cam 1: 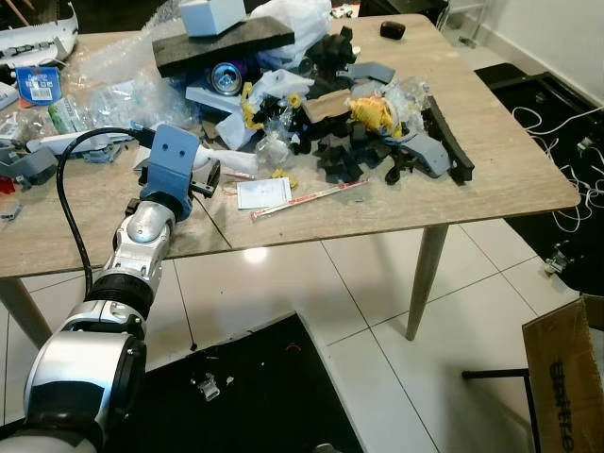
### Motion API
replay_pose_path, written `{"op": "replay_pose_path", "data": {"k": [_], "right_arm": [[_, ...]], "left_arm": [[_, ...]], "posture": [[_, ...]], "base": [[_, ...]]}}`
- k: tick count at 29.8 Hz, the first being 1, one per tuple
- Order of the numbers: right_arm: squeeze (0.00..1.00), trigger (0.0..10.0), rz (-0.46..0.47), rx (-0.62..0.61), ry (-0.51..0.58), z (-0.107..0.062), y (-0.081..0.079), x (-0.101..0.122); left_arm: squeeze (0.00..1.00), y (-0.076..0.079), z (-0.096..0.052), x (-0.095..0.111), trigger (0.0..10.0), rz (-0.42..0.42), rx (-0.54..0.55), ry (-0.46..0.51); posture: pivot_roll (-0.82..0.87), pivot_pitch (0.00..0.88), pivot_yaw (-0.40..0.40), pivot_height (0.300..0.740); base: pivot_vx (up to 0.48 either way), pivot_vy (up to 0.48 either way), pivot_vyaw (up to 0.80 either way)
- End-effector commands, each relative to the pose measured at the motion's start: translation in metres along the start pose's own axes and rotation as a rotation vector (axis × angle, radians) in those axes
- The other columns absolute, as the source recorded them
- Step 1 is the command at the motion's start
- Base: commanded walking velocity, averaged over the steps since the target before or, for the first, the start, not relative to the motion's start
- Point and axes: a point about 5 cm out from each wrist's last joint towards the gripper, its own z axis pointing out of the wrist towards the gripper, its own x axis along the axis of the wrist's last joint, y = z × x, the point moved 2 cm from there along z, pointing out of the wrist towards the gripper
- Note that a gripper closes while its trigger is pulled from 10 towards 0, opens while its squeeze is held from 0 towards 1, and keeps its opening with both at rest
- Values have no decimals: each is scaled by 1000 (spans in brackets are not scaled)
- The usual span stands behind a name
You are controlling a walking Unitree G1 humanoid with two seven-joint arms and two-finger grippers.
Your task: Picking trash to rubbish bin
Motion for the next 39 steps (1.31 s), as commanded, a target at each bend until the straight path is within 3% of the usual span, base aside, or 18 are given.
{"op": "replay_pose_path", "data": {"k": [1,6,13,14,15,16,25,39], "right_arm": [[0,10000,6,20,-54,-2,-9,-23],[0,10000,10,22,-57,-3,-11,-27],[0,10000,14,21,-54,-3,-12,-29],[0,10000,15,20,-52,-4,-12,-29],[0,10000,16,20,-51,-3,-12,-29],[0,10000,16,20,-49,-3,-12,-28],[0,10000,29,9,-34,-2,-11,-21],[0,10000,37,-7,-11,1,-9,-4]], "left_arm": [[0,4,0,-2,10000,0,-1,-10],[0,5,5,3,10000,-18,19,-9],[0,12,10,4,10000,27,4,-51],[0,14,10,0,4706,107,-9,-87],[0,16,10,-2,3647,165,-19,-104],[0,16,10,-3,0,217,-23,-117],[0,14,11,-4,0,425,-49,-160],[0,6,14,2,0,457,-58,-164]], "posture": [[-316,489,38,740],[-334,505,38,740],[-341,509,41,740],[-345,509,42,740],[-348,506,44,740],[-348,506,44,740],[-347,477,59,740],[-320,394,79,740]], "base": [[0,0,0],[0,0,0],[0,0,0],[0,0,0],[0,0,0],[0,0,0],[0,0,0],[0,0,0]]}}
